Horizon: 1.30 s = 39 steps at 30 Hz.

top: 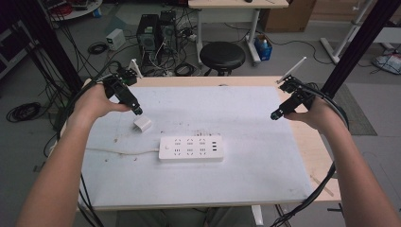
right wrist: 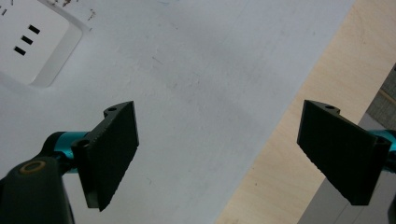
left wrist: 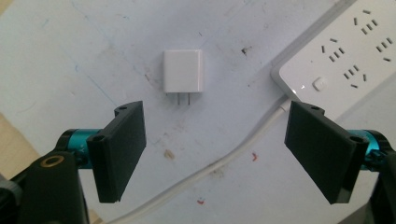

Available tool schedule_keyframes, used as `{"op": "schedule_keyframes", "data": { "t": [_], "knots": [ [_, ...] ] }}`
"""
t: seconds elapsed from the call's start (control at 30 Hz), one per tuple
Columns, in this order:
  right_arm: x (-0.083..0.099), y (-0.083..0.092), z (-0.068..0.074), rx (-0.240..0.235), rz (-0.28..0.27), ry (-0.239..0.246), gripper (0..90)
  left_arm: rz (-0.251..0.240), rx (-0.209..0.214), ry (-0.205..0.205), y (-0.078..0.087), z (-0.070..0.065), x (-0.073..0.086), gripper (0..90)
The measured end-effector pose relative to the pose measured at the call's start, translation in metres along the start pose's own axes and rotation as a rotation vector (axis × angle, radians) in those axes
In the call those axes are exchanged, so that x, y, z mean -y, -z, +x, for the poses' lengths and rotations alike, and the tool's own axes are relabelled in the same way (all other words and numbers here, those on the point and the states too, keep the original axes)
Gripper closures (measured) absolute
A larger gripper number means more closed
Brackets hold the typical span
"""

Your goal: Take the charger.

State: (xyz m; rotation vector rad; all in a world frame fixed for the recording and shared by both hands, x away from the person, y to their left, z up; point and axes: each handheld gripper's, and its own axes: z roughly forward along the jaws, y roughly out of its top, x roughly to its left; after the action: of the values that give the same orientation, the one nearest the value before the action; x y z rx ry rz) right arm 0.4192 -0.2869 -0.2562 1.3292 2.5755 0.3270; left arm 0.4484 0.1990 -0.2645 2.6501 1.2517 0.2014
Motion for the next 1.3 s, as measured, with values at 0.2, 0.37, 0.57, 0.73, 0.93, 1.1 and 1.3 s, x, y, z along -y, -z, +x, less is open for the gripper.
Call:
{"op": "schedule_keyframes", "data": {
  "t": [0.2,0.37,0.57,0.73,0.93,1.1,1.3],
  "knots": [
    [0.005,-0.004,-0.003,-0.002,-0.001,-0.009,12.2,0.036,0.005,0.01,-0.027,0.001,-0.008,20.7],
    [0.007,-0.008,-0.004,-0.004,0.003,-0.008,12.2,0.073,0.0,0.035,-0.052,0.005,-0.013,20.7],
    [0.009,-0.011,-0.003,-0.007,0.003,-0.009,12.2,0.099,0.0,0.021,-0.079,0.013,-0.015,20.7],
    [0.009,-0.012,-0.002,-0.004,0.002,-0.003,12.2,0.131,0.028,0.011,-0.103,0.02,-0.014,20.7],
    [0.01,-0.014,0.0,-0.002,0.002,0.003,12.2,0.147,0.013,-0.007,-0.122,0.024,-0.012,21.2],
    [0.01,-0.016,-0.001,-0.002,0.001,0.008,12.2,0.148,-0.004,-0.02,-0.128,0.026,-0.013,21.2],
    [0.01,-0.019,0.0,-0.003,0.005,0.001,12.2,0.167,-0.005,-0.017,-0.137,0.029,-0.013,23.2]
  ]
}}
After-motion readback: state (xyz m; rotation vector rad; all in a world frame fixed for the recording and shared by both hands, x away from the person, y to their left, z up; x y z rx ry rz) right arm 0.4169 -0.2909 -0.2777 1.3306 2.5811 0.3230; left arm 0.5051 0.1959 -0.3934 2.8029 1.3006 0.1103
